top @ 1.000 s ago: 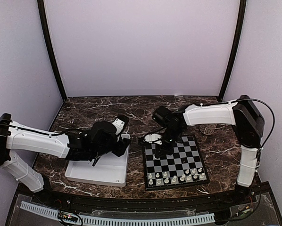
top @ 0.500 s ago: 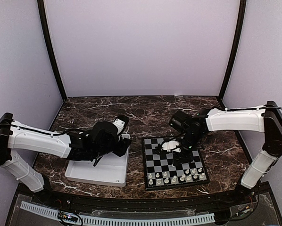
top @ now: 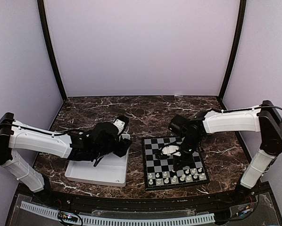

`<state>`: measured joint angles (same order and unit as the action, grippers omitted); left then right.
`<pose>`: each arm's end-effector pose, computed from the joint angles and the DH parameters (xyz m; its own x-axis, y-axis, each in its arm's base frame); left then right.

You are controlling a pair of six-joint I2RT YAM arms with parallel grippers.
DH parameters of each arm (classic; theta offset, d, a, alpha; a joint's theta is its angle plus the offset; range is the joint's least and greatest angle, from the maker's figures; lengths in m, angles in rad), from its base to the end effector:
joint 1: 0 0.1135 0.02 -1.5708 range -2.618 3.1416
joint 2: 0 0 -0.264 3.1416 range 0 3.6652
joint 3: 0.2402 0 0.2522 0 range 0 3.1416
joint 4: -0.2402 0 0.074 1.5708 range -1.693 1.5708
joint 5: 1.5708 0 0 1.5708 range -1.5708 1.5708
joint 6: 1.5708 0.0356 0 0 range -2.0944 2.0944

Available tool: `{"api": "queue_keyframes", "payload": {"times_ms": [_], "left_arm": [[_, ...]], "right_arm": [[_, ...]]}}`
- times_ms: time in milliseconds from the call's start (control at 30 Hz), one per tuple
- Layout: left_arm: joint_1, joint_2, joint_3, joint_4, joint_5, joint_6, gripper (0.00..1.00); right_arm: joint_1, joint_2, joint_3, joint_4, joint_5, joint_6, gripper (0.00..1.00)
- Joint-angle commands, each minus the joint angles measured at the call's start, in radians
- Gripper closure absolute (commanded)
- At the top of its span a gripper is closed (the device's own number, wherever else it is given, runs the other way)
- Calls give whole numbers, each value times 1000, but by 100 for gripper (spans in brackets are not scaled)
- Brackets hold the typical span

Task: Set up the chess pieces on the board
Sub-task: Place the pawn at d2.

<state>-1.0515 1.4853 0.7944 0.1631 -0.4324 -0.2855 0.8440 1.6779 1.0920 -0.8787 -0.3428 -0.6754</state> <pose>0.1699 -0.2672 0.2131 -0.4112 0.2041 -0.8884 0.5136 0.8571 -0.0408 0.1883 0.2298 0.1836 -0.0608 -0.9546 -0.2917 -0.9809 0.0031 0.1946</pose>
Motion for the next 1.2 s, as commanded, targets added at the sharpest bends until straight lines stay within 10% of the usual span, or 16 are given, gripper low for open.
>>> {"api": "queue_keyframes", "payload": {"times_ms": [0,1167], "left_arm": [[5,-7,3,10,-13,-9,45],[5,6,-7,-2,-24,-20,45]], "right_arm": [[17,20,-14,4,-14,-4,94],[47,5,1,-11,21,4,72]]}}
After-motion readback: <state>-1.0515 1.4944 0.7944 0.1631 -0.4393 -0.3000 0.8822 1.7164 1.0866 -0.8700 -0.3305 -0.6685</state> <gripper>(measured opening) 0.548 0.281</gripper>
